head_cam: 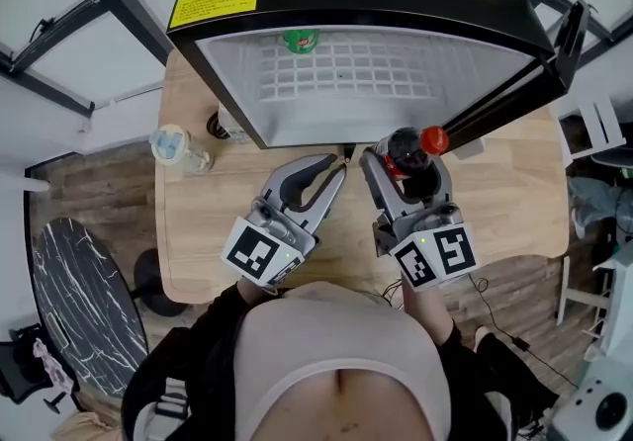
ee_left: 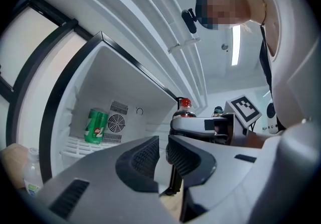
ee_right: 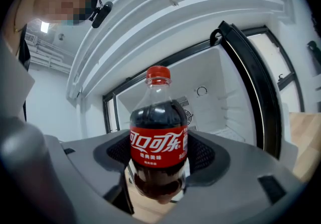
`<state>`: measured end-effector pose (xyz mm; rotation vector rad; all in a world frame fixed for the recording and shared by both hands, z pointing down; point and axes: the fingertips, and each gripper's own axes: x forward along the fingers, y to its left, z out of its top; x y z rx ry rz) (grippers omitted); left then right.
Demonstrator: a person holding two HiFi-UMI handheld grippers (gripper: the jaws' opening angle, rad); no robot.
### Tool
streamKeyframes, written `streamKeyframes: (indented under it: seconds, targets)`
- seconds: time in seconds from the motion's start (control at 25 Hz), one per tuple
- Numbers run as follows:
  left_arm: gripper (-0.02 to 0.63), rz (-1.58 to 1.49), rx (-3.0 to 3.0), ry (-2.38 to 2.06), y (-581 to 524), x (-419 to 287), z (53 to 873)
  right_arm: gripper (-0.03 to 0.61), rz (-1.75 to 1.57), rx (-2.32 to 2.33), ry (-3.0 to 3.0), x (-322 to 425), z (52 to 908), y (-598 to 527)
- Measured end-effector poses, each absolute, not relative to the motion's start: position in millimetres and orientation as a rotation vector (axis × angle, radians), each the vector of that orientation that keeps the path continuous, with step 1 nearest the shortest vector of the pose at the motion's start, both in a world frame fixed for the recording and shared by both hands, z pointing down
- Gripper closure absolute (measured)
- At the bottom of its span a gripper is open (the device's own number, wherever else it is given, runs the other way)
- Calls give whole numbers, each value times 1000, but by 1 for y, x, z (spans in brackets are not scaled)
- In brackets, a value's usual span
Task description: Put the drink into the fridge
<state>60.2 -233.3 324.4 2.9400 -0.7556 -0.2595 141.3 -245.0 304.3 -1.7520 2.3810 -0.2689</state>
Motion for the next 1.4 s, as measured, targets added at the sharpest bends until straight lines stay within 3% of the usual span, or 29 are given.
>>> streamKeyframes:
  seconds: [1.4]
  targets:
    - [551, -228, 2873, -1046, -235, 18, 329, 253, -158, -1746, 2520, 162, 285, -364]
